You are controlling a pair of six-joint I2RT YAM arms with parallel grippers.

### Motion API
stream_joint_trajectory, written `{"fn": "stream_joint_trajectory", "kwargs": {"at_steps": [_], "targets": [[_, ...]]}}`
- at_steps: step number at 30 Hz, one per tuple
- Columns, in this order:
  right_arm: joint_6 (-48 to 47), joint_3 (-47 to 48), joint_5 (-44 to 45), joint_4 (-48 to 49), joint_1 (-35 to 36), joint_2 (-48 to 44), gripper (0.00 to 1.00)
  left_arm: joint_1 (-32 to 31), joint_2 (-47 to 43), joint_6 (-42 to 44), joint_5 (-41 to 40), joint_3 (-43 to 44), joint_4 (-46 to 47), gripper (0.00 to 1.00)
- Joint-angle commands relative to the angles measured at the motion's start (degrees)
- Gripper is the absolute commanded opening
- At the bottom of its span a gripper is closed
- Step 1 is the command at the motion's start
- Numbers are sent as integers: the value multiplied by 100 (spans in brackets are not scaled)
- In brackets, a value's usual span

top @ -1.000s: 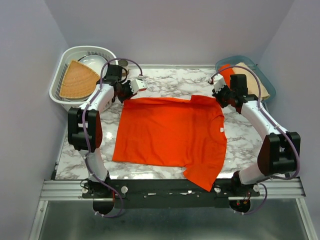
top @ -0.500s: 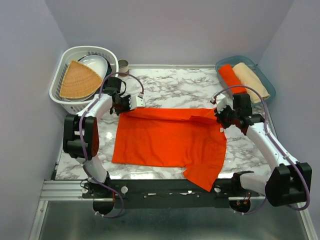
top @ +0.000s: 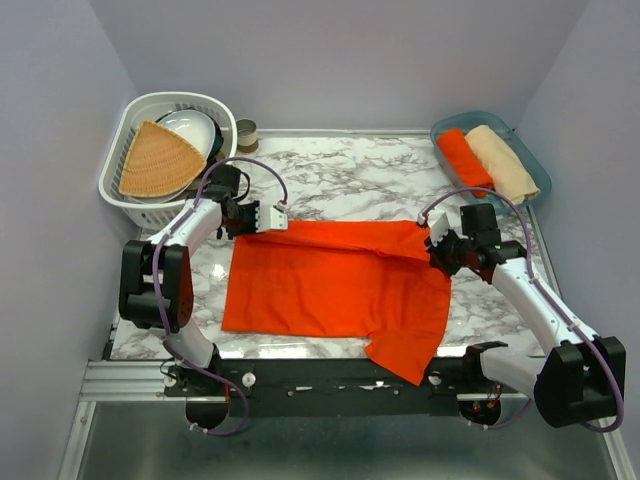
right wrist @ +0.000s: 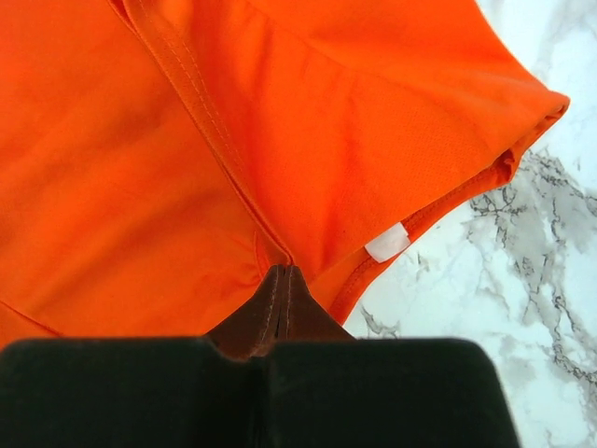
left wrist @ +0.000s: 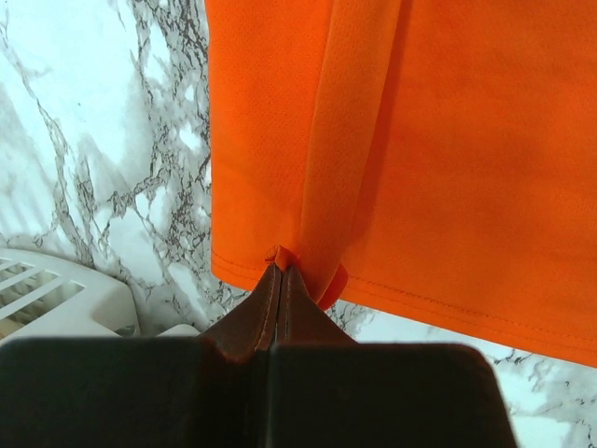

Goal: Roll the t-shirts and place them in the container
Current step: Fold the T-shirt at the center of the board.

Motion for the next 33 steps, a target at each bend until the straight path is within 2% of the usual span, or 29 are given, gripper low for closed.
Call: {"fn": "stream_joint_trajectory", "kwargs": {"at_steps": [1, 4, 6, 7, 8, 9, 11, 15, 18, 20, 22, 26, 30, 33], "targets": [[-296, -158, -165, -389, 37, -147, 1, 41, -343, 397, -247, -247, -237, 0], [-587, -141, -323, -784, 37, -174, 1, 111, -580, 643, -423, -379, -710, 0], [-797, -36, -516, -1248, 37, -182, 1, 286, -904, 949, -406, -519, -1010, 11], [-877, 43, -621, -1460, 37, -156, 4, 348, -1037, 1073, -397, -572, -1264, 21], [-956, 270, -761, -1697, 37, -52, 19, 401, -1178, 1179, -380, -677, -1318, 40], [-965, 420, -780, -2056, 46, 10, 29, 471, -1457, 1302, -353, -713, -1336, 50], [-939, 640, -736, -2217, 37, 168, 39, 551, -1696, 1513, -213, -679, -1389, 59], [-852, 1290, -956, -1807, 46, 773, 40, 481, -1795, 1103, 428, -231, -1416, 71], [-650, 1695, -1105, -1568, 37, 1379, 39, 270, -1357, -21, 377, 112, -1205, 69], [-377, 2169, -1106, -1480, 37, 1969, 38, 243, -1110, -540, 437, 453, -1494, 67], [-271, 2485, -1000, -1313, 37, 2233, 38, 234, -951, -709, 508, 569, -1783, 65], [-359, 2994, -798, -1154, 37, 2918, 38, 226, -1257, -509, 640, 325, -1925, 62], [-420, 3488, -640, -1172, 37, 3542, 36, 226, -1565, -25, 167, -202, -1891, 56], [-412, 3839, -509, -1146, 46, 3964, 36, 234, -1539, -129, -115, -352, -1681, 54]]}}
